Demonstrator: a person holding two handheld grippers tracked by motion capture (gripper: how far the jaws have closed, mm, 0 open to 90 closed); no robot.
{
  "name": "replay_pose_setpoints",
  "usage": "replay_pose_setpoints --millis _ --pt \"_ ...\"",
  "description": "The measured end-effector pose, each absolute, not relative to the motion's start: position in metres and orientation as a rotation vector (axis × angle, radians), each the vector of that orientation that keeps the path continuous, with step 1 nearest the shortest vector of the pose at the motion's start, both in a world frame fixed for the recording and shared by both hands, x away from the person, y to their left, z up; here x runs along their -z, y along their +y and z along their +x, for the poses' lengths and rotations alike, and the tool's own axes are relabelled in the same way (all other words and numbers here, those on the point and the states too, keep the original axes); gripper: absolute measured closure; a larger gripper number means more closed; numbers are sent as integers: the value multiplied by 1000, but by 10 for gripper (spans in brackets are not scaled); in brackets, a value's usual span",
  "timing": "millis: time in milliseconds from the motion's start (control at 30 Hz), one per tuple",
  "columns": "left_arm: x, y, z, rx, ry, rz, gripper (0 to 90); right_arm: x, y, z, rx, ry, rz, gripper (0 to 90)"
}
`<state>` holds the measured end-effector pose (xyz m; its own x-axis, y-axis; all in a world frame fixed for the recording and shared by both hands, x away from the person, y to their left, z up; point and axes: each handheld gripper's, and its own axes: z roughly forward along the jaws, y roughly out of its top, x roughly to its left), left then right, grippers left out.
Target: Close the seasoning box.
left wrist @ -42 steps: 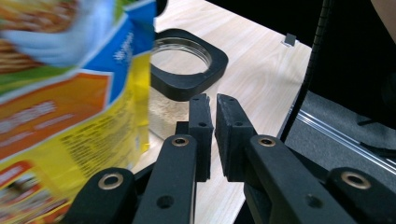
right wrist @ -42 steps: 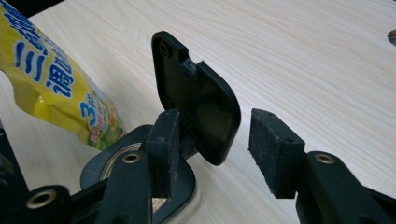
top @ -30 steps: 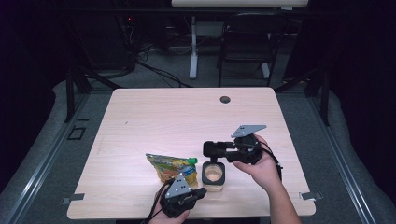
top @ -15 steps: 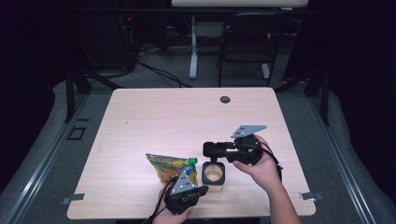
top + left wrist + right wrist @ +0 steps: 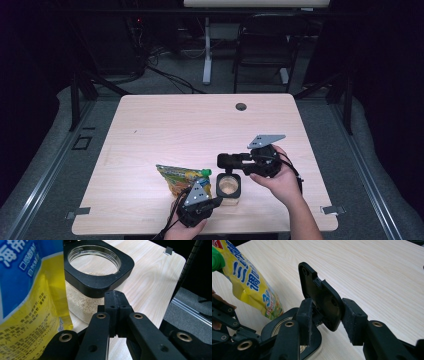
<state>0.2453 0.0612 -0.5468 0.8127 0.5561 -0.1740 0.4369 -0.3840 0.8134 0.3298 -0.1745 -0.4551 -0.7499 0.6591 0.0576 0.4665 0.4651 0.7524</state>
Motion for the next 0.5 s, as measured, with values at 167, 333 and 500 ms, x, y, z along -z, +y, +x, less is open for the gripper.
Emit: replay_pose_setpoints --millis 167,333,500 --pt "547 62 245 -157 734 2032 900 454 -175 328 -1149 2488 955 615" --pt "547 62 245 -157 733 2031 900 451 -173 325 -1129 2513 935 616" --pt "546 62 245 -153 727 2029 896 447 -172 321 -1112 2528 919 627"
